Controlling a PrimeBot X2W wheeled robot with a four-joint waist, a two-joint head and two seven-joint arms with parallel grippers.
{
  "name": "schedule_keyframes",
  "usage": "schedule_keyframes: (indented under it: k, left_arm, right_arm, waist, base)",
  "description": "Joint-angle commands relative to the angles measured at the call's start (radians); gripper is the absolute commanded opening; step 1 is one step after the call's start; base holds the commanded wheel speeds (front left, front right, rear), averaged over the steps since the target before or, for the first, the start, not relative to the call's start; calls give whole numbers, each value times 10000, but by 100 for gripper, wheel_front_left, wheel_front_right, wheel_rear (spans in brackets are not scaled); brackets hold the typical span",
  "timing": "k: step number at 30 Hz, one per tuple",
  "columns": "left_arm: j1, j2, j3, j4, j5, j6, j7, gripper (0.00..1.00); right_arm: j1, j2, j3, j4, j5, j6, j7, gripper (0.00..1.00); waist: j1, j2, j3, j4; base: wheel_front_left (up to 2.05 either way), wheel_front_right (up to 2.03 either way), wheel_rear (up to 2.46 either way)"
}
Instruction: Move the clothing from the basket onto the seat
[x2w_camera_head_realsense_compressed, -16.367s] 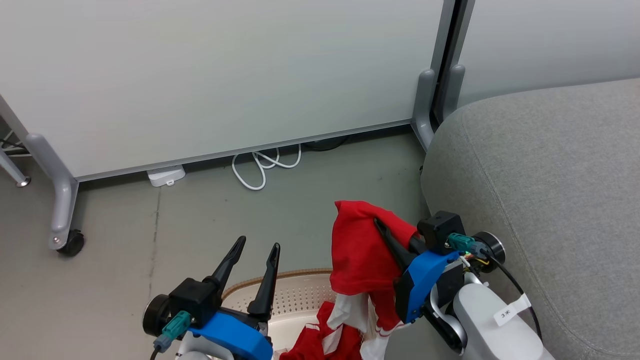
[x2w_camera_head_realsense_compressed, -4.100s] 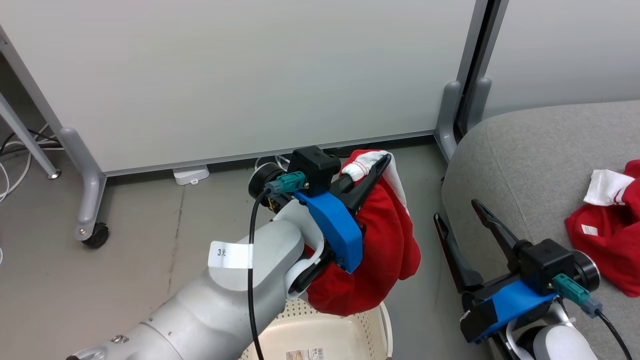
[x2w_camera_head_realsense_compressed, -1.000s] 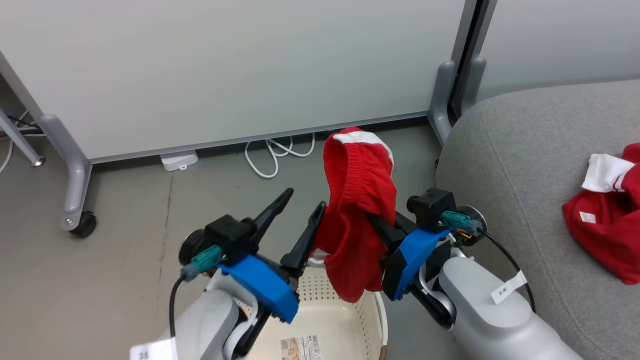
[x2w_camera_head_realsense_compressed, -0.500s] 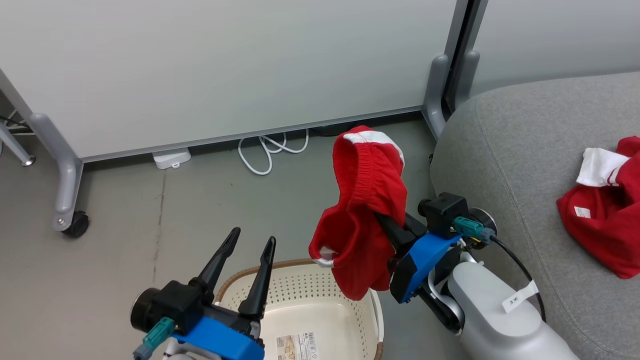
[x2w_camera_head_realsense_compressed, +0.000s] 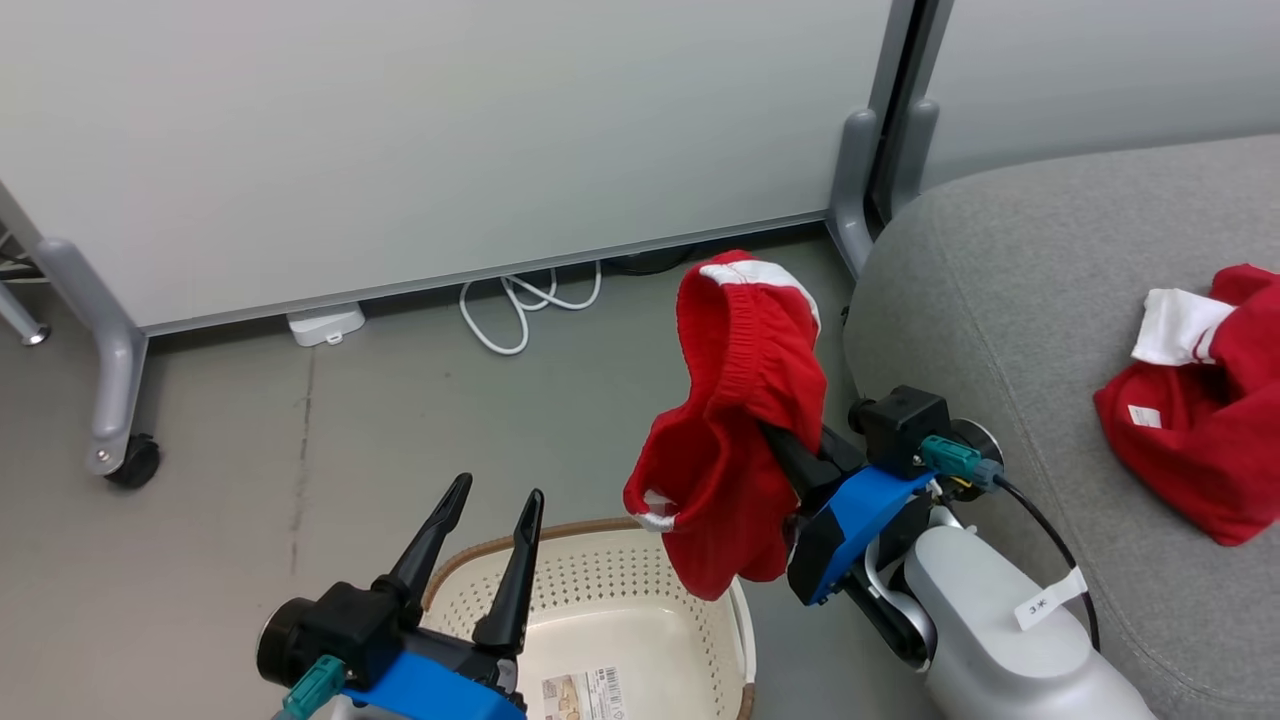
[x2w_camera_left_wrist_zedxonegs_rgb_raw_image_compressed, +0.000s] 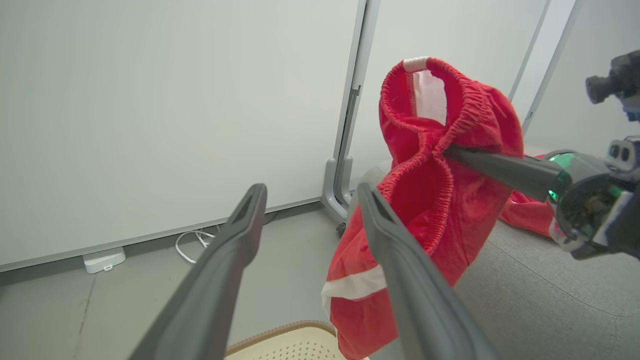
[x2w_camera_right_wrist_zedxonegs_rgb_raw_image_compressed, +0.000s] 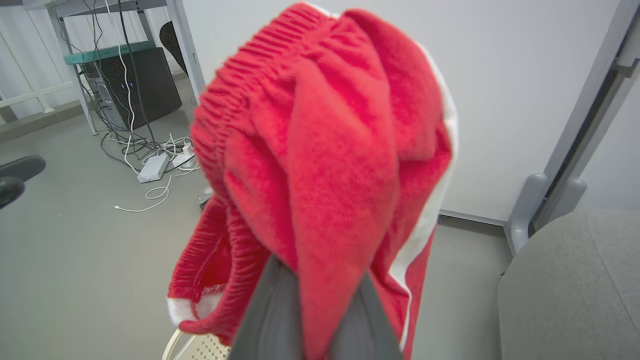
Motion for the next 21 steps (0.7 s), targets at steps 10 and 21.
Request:
schedule_keyframes:
  k: [10, 21]
  left_arm:
    - [-82, 73, 7, -198, 82, -8, -47, 100]
    - [-399, 211, -167, -240, -21, -8, -46, 100]
  right_arm:
    - [315, -64, -452, -446, -375, 1, 5, 0]
    - [586, -66, -1033, -804, -572, 1, 20, 0]
  waist:
    - [0, 0, 189, -1445]
    - [0, 0, 463, -2917]
  base:
    - [0, 0, 0]
    - [0, 0, 0]
